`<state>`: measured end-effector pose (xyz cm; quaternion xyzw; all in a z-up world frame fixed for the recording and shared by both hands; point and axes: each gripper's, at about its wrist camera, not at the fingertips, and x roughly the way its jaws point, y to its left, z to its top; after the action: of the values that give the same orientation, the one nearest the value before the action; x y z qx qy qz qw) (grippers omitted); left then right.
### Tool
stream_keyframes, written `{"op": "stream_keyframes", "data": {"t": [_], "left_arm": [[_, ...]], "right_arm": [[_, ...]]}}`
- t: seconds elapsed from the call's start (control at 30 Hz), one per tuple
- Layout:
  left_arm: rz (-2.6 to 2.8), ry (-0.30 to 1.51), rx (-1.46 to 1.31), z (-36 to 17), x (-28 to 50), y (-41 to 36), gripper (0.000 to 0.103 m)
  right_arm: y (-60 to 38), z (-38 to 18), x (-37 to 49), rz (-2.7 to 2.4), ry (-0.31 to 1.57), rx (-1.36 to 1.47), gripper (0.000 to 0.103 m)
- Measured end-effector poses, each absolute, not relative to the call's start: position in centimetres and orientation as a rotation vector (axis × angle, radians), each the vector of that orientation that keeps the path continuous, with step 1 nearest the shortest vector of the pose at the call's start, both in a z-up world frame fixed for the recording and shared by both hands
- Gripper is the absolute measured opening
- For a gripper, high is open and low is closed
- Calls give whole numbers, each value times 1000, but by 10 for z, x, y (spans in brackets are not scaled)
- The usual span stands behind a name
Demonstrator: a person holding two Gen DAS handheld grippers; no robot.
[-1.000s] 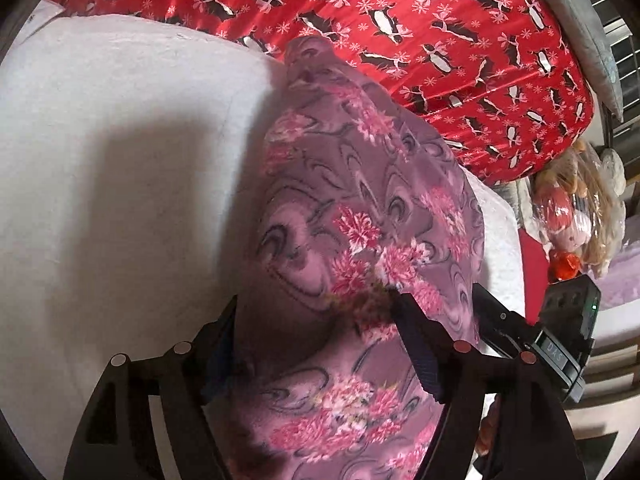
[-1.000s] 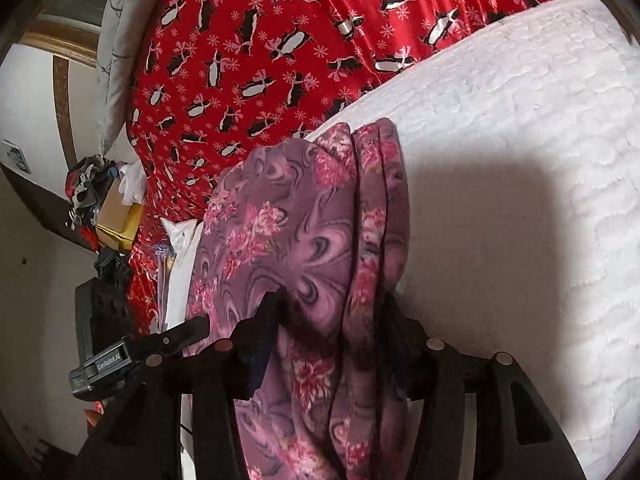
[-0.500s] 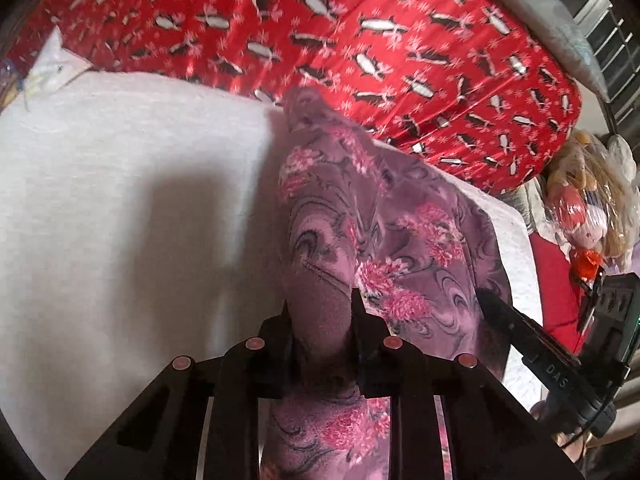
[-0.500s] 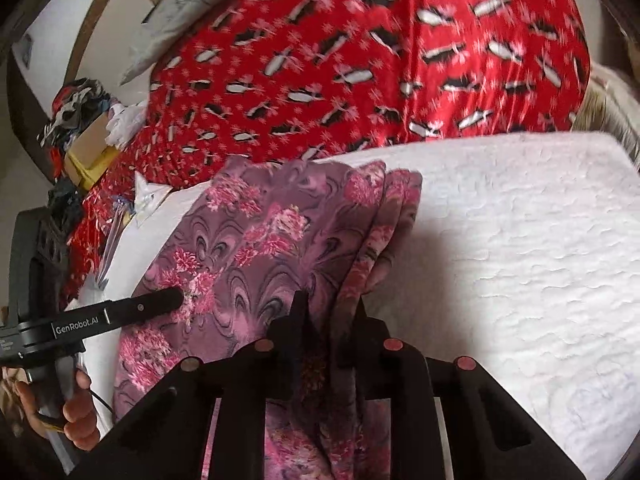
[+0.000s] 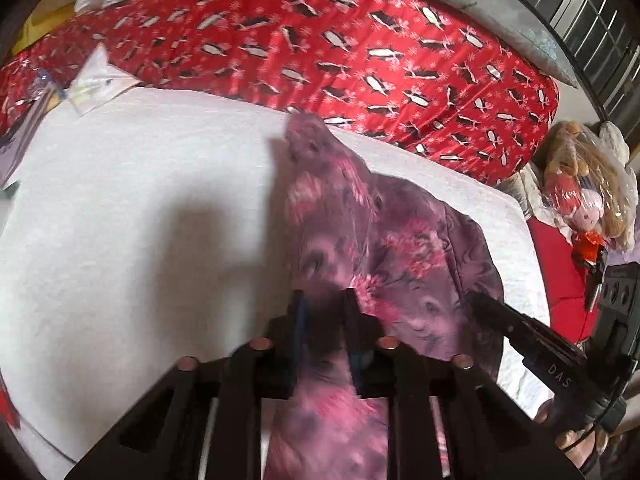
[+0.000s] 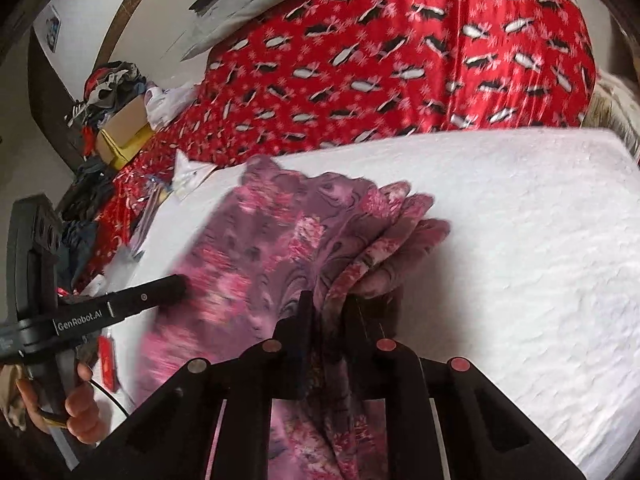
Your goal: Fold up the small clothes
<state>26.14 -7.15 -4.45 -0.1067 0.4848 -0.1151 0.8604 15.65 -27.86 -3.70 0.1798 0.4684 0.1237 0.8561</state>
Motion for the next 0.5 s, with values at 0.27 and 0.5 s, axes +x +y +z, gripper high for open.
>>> {"op": "stream_keyframes", "data": {"t": [0.27, 0.5], "left_arm": [[-182, 1128, -221, -74, 249, -36, 9], [-228, 1153, -308, -77, 278, -31, 16]], "right_arm": [[-294, -85, 143, 104, 1106, 481, 18], [-317, -70, 162, 106, 1000, 674, 50]]}}
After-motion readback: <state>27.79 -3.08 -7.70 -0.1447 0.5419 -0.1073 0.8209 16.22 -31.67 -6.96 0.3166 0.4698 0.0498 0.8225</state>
